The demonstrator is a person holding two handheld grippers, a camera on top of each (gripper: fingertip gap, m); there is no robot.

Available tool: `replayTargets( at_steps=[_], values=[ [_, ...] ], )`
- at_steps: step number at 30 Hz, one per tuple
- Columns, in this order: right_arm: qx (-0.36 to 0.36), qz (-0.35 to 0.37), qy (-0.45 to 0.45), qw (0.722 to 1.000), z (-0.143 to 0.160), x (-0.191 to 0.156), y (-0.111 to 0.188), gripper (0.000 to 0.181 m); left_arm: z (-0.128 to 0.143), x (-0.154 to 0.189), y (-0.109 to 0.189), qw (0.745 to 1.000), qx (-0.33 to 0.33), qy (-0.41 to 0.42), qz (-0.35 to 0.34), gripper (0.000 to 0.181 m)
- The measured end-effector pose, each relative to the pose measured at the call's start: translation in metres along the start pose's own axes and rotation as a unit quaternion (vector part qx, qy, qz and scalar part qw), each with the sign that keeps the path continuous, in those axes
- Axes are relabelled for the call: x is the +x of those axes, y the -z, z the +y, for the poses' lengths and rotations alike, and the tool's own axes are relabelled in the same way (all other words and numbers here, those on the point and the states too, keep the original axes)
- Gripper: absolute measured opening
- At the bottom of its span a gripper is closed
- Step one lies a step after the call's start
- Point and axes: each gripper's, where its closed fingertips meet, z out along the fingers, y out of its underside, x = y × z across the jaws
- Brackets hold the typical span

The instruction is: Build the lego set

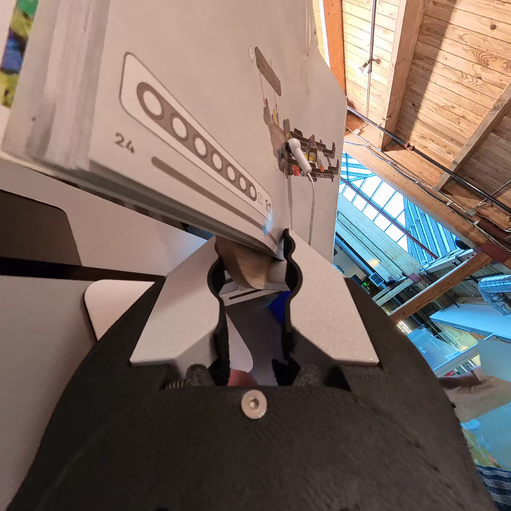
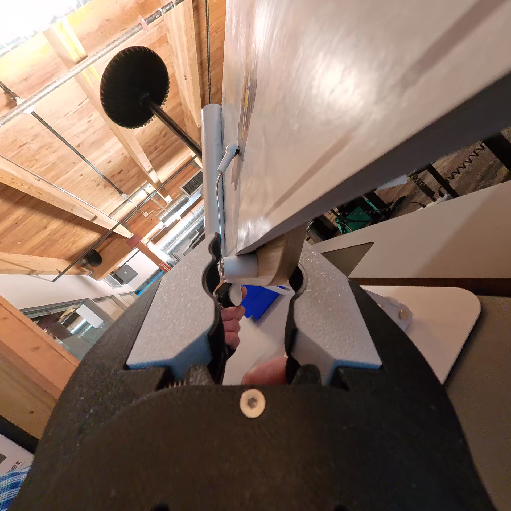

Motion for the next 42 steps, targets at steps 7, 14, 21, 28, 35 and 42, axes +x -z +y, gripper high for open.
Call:
replayTargets(
  at_steps=[7,14,21,28,35,42],
  values=[
    [0.001,-0.002,0.017,1.0,0.004,-0.007,0.009,0.049,0.01,0.012,0.012,1.0,0.004,-0.016,0.009,0.037],
    [-0.012,0.017,0.043,0.999,0.007,-0.004,0.014,0.058,0.01,0.015,0.019,0.999,-0.008,-0.035,0.005,0.046],
    [-0.048,0.054,0.087,0.994,0.023,0.0,0.029,0.065,0.01,0.002,0.052,0.999,-0.013,-0.037,-0.026,0.056],
    [-0.099,0.055,0.143,0.983,0.054,-0.019,0.042,0.067,0.017,0.003,0.09,0.994,-0.03,-0.086,-0.062,0.055],
    [-0.151,0.057,0.222,0.962,0.099,-0.033,0.071,0.065,0.042,0.011,0.125,0.963,-0.101,-0.22,-0.121,0.054],
    [-0.164,0.057,0.272,0.946,0.116,-0.043,0.096,0.065,0.072,0.007,0.164,0.927,-0.153,-0.288,-0.182,0.058]
  ],
)
